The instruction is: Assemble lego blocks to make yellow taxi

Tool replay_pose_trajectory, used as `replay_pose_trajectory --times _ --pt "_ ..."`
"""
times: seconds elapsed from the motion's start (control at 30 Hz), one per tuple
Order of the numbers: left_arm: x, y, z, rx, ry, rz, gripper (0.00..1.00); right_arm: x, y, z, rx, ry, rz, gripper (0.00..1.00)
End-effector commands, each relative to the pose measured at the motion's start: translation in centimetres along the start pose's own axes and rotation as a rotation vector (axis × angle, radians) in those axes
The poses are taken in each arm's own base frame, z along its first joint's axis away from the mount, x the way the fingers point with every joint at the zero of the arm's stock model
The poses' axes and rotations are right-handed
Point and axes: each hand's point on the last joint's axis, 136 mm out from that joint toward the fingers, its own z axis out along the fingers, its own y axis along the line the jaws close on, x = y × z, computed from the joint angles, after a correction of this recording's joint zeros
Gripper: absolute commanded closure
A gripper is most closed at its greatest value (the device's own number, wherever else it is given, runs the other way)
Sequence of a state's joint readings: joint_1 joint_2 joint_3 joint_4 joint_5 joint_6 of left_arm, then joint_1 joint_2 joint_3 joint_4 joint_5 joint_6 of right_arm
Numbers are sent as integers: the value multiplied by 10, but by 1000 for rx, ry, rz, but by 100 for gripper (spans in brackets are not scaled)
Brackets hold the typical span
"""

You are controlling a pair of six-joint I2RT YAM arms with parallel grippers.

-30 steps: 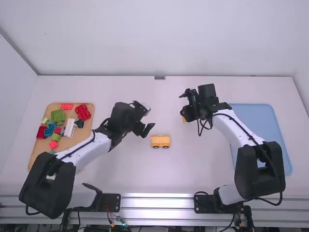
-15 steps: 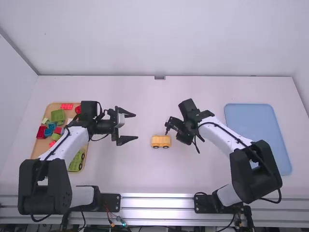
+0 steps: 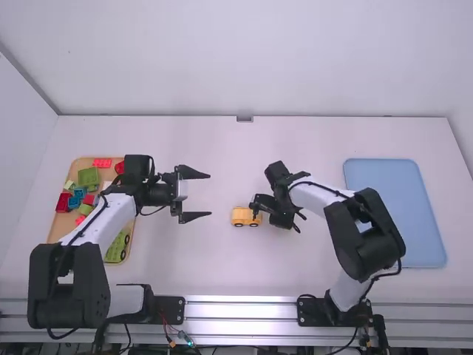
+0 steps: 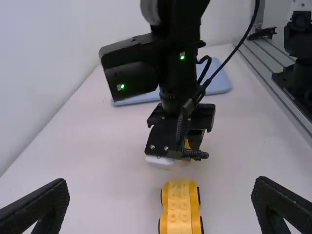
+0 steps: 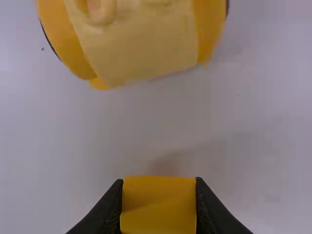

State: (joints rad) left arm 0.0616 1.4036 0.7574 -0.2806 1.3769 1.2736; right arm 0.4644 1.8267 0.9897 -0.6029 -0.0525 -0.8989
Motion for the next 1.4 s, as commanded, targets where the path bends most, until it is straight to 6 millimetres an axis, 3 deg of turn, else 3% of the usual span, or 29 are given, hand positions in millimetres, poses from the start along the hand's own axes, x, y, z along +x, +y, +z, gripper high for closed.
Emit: replay_pose_trajectory --times 0.0,0.2,0.3,0.4,0.47,0.53,0.7,0.83,0.97,1.03,1.23,1.37 --pt "-5 -2 -1 4 -19 19 1 -12 -13 -7 17 -15 -36 100" --pt "5 -6 0 -3 6 11 1 -16 -19 -4 30 -25 -90 99" --pt "5 -7 0 -1 6 6 1 -15 -18 -4 26 -22 -96 90" --pt "5 -7 0 -1 6 7 1 -15 -17 -4 21 -20 -94 71" --pt "5 -7 0 -2 6 8 1 -14 -17 -4 23 -19 -95 65" --pt "5 -7 0 -2 5 8 1 -15 -18 -5 26 -21 -96 2" --pt "5 -5 0 -6 9 24 1 -20 -22 -10 36 -35 -79 1" --pt "10 -4 0 -13 33 23 1 -23 -24 -34 59 -88 -44 1" --pt "24 -2 4 -22 115 -11 1 -31 -13 -67 -1 -326 -117 1" --pt "30 -3 11 0 111 -20 1 -26 -7 -79 -26 -486 -161 1" --pt "46 -7 34 67 75 -58 1 -8 -14 -73 -5 -755 -95 1" --pt "69 -7 57 98 90 -149 1 9 -16 -49 14 -868 -21 1"
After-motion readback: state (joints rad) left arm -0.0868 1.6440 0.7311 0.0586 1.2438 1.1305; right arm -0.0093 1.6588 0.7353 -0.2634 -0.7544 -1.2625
